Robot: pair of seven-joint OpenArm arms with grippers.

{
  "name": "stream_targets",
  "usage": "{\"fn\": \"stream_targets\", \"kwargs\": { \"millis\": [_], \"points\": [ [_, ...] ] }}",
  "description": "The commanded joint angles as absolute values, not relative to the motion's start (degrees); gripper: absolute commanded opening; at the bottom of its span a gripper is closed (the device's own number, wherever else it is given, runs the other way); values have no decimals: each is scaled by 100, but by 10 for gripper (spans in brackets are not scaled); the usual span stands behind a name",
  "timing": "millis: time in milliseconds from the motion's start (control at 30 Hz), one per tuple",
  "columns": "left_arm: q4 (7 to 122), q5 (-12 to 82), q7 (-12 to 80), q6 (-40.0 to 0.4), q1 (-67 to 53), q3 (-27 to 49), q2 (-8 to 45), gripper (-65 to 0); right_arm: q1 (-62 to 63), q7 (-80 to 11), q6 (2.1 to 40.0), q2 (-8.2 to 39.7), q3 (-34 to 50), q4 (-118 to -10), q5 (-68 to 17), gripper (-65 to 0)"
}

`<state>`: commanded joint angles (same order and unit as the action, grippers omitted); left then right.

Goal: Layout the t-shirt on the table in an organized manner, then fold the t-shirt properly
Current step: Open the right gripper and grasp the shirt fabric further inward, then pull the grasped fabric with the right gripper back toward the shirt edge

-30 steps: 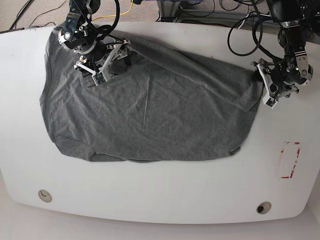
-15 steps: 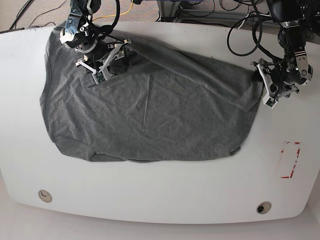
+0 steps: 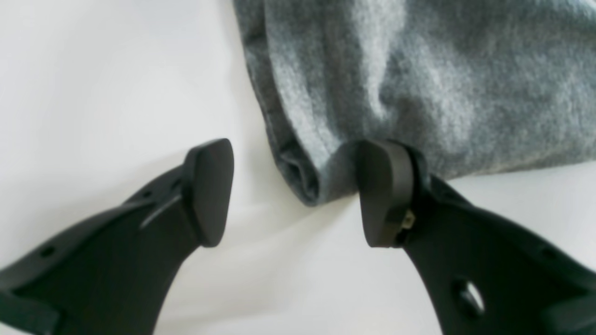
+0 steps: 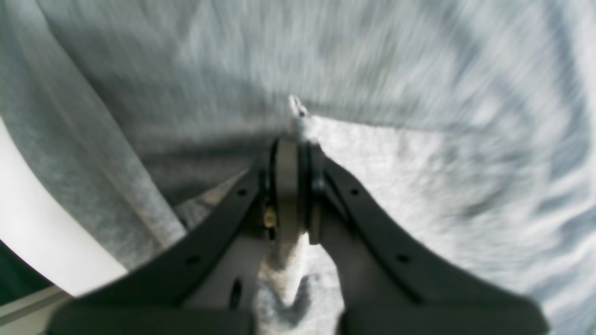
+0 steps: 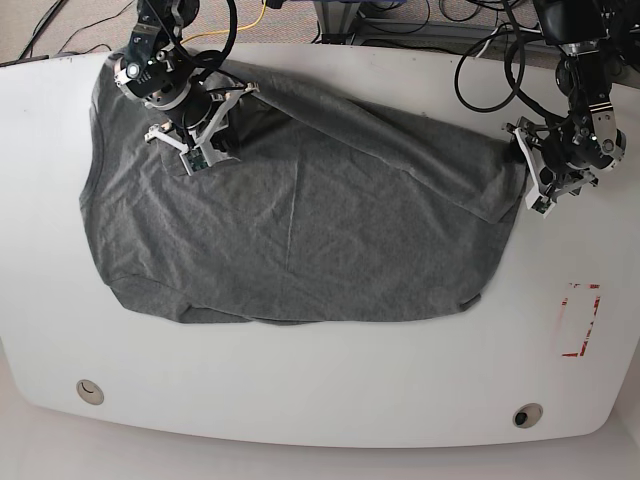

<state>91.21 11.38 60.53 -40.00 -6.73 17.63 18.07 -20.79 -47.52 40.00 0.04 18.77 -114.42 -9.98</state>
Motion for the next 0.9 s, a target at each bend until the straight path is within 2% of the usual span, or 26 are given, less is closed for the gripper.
{"fn": "stream_targets", "kwargs": {
  "millis": [367, 767, 867, 900],
  "points": [
    [9121, 1138, 6053, -4000, -673, 1754, 1807, -267, -1684, -4752, 4000, 268, 1859, -11442, -1007, -650],
    [9121, 1138, 6053, -4000, -673, 1754, 1807, -267, -998, -5138, 4000, 453, 1868, -11301, -1007, -650],
    [9121, 1138, 6053, -4000, -673, 1745, 1807, -267, -892, -5138, 4000, 453, 1868, -11160, -1007, -642],
    [9121, 1138, 6053, -4000, -673, 1701, 1807, -267, -866, -5138, 4000, 462, 1868, -11099, -1007, -620]
  ]
}}
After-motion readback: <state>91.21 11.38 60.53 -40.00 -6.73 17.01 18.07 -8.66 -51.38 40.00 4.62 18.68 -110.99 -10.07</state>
